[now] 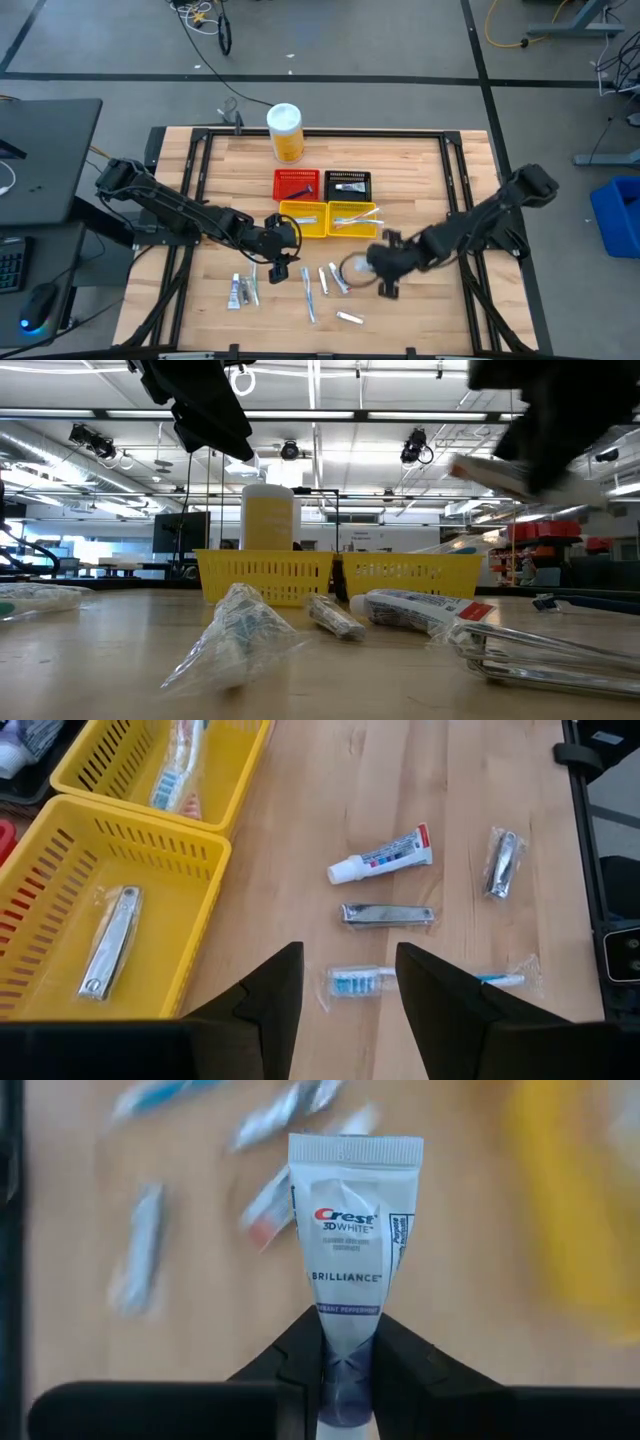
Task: Pick & Place Travel size toiletries
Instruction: Put the white toothpaste into the black bin
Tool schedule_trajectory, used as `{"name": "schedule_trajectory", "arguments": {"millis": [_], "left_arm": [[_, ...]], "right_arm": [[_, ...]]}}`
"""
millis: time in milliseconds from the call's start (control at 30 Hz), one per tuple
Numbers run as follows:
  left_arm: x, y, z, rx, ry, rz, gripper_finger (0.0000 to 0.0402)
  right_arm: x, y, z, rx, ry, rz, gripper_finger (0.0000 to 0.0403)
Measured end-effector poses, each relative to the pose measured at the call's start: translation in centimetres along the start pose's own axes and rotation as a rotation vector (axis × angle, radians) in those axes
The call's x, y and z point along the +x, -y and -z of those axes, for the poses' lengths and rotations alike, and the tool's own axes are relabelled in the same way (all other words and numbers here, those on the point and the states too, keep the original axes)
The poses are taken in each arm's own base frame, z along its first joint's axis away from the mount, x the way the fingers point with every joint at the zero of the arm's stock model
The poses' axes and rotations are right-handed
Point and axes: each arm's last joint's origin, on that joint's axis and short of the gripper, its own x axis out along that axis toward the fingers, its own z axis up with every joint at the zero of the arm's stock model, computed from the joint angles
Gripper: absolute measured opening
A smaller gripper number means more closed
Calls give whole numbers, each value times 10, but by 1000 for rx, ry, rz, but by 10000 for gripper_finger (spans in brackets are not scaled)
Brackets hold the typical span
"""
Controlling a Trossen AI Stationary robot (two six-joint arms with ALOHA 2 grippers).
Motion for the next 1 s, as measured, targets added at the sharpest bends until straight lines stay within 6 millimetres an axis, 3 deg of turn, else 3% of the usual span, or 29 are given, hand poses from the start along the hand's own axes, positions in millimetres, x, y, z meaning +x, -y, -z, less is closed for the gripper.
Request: {"name": "schedule_trajectory", "arguments": {"millis": [167, 500, 700, 1000], "left_arm": [[0, 0, 0, 0, 3, 0, 171], [0, 0, 0, 0, 2, -1, 171], [0, 0, 0, 5, 3, -5, 171], [0, -1, 1, 66, 1, -27, 171]], "right_arm": [[-13, 40, -28, -65, 140, 137, 69], [2, 136, -70, -112, 191, 281, 69], [21, 183, -75, -64, 143, 306, 69], [38, 219, -69, -28, 56, 357, 70]]}}
